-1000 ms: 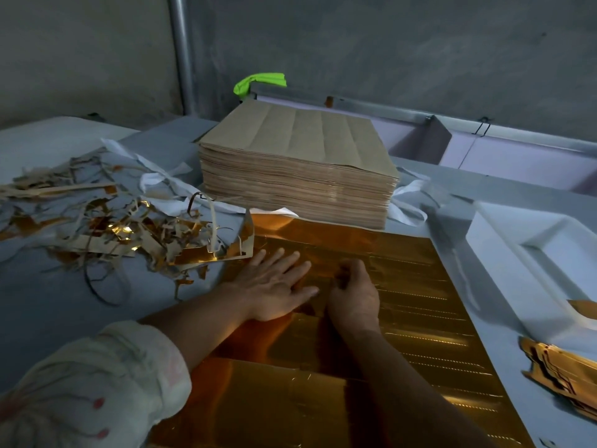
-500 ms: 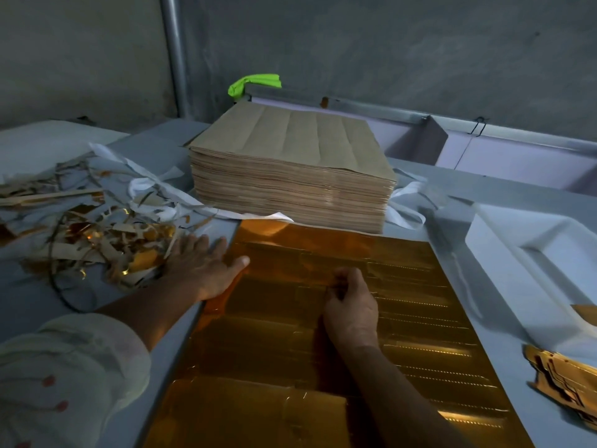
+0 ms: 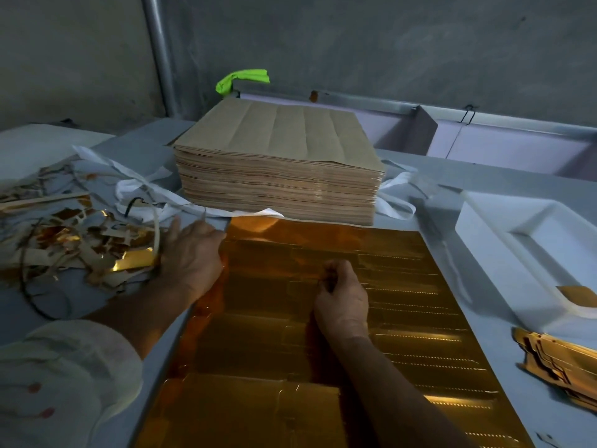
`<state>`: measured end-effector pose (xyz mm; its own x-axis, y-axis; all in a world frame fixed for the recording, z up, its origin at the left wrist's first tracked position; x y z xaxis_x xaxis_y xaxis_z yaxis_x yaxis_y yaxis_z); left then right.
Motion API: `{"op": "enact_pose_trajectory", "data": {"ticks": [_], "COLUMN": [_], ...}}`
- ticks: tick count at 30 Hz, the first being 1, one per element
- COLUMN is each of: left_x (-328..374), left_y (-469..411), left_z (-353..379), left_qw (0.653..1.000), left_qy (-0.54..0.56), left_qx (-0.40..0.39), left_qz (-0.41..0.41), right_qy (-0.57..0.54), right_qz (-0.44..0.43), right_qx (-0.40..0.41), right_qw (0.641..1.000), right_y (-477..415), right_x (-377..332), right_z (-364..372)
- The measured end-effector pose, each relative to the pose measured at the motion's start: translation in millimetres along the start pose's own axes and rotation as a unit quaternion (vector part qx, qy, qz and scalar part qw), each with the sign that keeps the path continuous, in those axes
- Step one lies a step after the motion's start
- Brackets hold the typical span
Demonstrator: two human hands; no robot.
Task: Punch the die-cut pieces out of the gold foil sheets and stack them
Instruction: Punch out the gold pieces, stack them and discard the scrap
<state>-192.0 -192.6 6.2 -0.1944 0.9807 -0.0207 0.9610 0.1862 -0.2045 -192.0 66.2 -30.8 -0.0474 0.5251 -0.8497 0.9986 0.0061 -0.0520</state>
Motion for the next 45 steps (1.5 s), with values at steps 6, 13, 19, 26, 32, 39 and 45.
{"op": "enact_pose_trajectory", "data": {"ticks": [6, 13, 19, 26, 32, 39, 45], "left_x": [55, 122, 182, 245, 287, 289, 294], "left_y": [12, 43, 68, 95, 110, 114, 96], "left_z": [-15, -16, -19, -9, 5, 14, -6], "left_qw": [0.993, 0.976, 0.956, 0.945, 0.942, 0.946, 0.953], "left_qy": [0.108, 0.166, 0.213, 0.249, 0.224, 0.206, 0.231], "left_qx": [-0.001, -0.019, -0.037, -0.088, -0.149, -0.132, -0.103], "left_qz": [0.048, 0.142, 0.2, 0.193, 0.202, 0.214, 0.169], "right_qy": [-0.015, -0.043, -0.019, 0.122, 0.196, 0.21, 0.105], "right_qz": [0.027, 0.039, 0.024, 0.028, -0.033, -0.085, -0.04], "right_qx": [-0.042, -0.026, 0.024, 0.04, 0.008, 0.024, 0.041], "right_qw": [0.999, 0.998, 0.999, 0.991, 0.98, 0.974, 0.993], "right_y": [-1, 1, 14, 36, 44, 46, 43], "right_x": [0, 2, 19, 50, 62, 72, 80], "right_z": [-2, -37, -91, -140, -133, -126, -147]}}
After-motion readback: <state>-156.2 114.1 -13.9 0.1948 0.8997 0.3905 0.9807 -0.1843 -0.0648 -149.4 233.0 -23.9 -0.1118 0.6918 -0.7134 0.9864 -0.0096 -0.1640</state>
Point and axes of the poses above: each hand's wrist, its own y-axis away from the middle knuckle, its own z-axis out of the palm, x = y × z, the point moved 10 cm from there along -y, towards the middle knuckle, and after that the axes turned 3 degrees about -x, right-handed, at the moved point
